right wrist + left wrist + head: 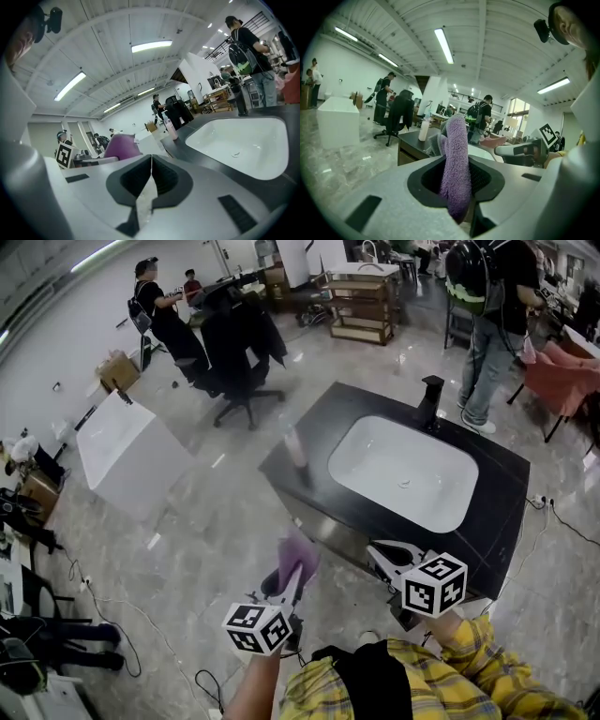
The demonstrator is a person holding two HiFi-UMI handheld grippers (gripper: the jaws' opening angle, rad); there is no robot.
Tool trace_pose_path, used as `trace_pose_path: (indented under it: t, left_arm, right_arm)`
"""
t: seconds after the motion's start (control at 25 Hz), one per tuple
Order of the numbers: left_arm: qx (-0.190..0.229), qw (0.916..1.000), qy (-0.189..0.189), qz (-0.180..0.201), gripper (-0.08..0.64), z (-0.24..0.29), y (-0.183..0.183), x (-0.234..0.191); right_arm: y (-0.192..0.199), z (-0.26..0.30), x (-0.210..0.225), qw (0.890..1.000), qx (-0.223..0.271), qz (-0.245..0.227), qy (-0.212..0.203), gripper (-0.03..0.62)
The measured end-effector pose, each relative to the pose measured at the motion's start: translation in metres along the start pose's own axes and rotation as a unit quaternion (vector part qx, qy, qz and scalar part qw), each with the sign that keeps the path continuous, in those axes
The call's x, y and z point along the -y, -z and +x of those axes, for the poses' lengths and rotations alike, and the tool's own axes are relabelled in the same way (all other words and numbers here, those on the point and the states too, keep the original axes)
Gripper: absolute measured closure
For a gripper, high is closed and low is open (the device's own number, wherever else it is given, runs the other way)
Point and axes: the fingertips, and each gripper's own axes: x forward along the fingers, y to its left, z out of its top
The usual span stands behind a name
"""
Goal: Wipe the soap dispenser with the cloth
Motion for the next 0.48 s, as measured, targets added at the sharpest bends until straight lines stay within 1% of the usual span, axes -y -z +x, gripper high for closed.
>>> trace_pose_path:
  t: [0.12,0.28,0.4,0.48]
  left_arm:
    - [-0.010,0.9999,-0.005,0.001,0.483,0.007,0.001,-0.011]
    - [-0.014,0.9998,-0.008,-0.007,0.483,0.017,-0.003,-0.024]
    - [-0.005,0.9997,-0.011,-0.020,0.483,0.028,-0.011,-0.041]
    - [0.003,0.9997,-0.003,-0.026,0.483,0.040,-0.019,-0.051]
  right_arm:
    - [0.000,0.014,0.007,1.000,-0.001,0.009,0.000,0.586]
    - [-0.003,0.019,0.016,1.000,-0.005,0.014,0.010,0.586]
    - [-0.006,0.025,0.025,1.000,-0.004,0.011,0.021,0.586]
    - [-0.013,0.031,0.034,0.999,0.003,0.012,0.037,0.586]
